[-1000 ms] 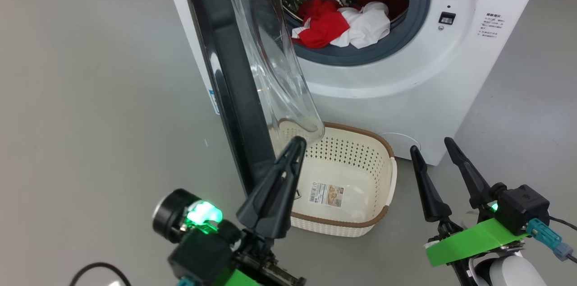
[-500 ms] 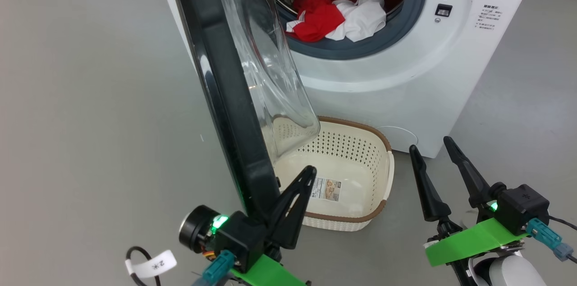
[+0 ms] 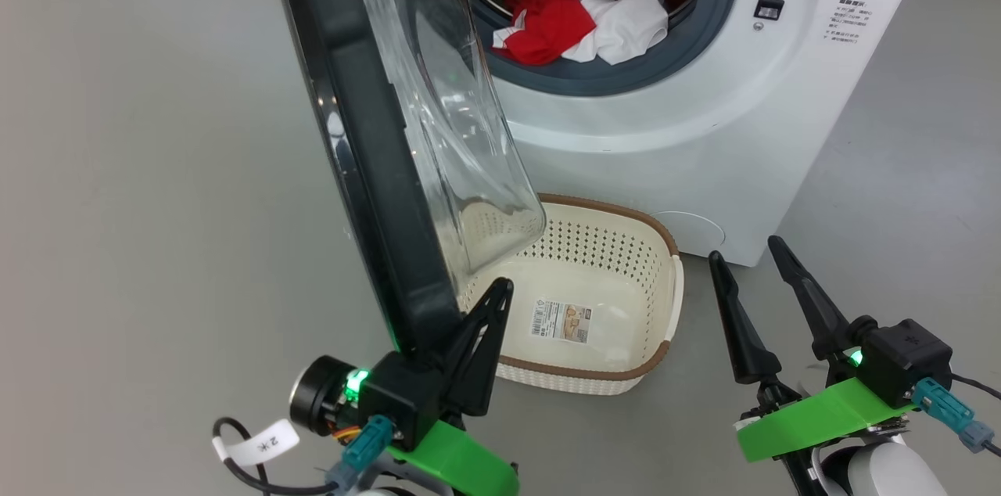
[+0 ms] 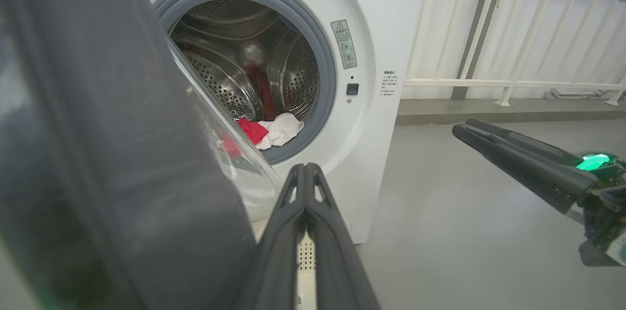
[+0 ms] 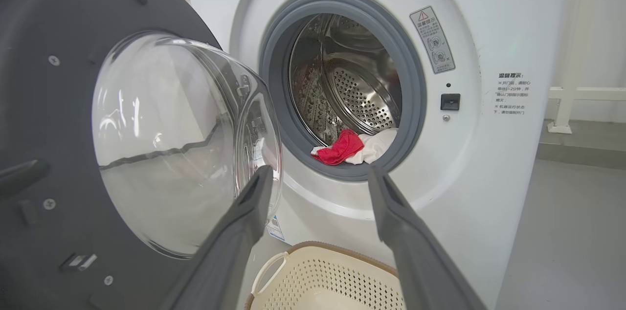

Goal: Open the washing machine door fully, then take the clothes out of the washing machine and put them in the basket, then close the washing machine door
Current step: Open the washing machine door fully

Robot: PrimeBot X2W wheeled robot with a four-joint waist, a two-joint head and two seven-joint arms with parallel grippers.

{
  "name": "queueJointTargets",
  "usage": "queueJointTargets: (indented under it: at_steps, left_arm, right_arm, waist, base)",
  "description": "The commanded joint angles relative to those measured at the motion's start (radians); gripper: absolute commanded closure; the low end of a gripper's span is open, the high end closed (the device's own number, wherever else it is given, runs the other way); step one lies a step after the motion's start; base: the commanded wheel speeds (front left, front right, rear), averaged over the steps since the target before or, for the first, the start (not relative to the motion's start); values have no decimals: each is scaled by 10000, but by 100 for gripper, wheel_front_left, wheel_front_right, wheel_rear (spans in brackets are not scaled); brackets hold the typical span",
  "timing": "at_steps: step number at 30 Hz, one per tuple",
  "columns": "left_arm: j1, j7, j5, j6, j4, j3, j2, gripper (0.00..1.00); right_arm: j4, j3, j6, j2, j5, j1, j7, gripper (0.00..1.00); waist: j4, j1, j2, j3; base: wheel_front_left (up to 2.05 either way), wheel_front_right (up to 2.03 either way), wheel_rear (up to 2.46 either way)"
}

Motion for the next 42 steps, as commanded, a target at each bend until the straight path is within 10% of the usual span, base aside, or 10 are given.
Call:
queueJointTargets:
  at_steps: [1, 42]
  left_arm:
    - [-400, -60, 91, 262, -91, 605, 175, 100]
    - [841, 154, -389, 1754, -993, 2497, 1492, 100]
  right_arm:
    - [-311, 265, 65, 24, -41, -163, 20, 0]
    - [-589, 335, 65, 24, -135, 115, 347, 0]
  waist:
    - [35, 1, -1, -1]
    - [1222, 1, -1, -147]
  base:
    - [0, 0, 0]
    - [0, 0, 0]
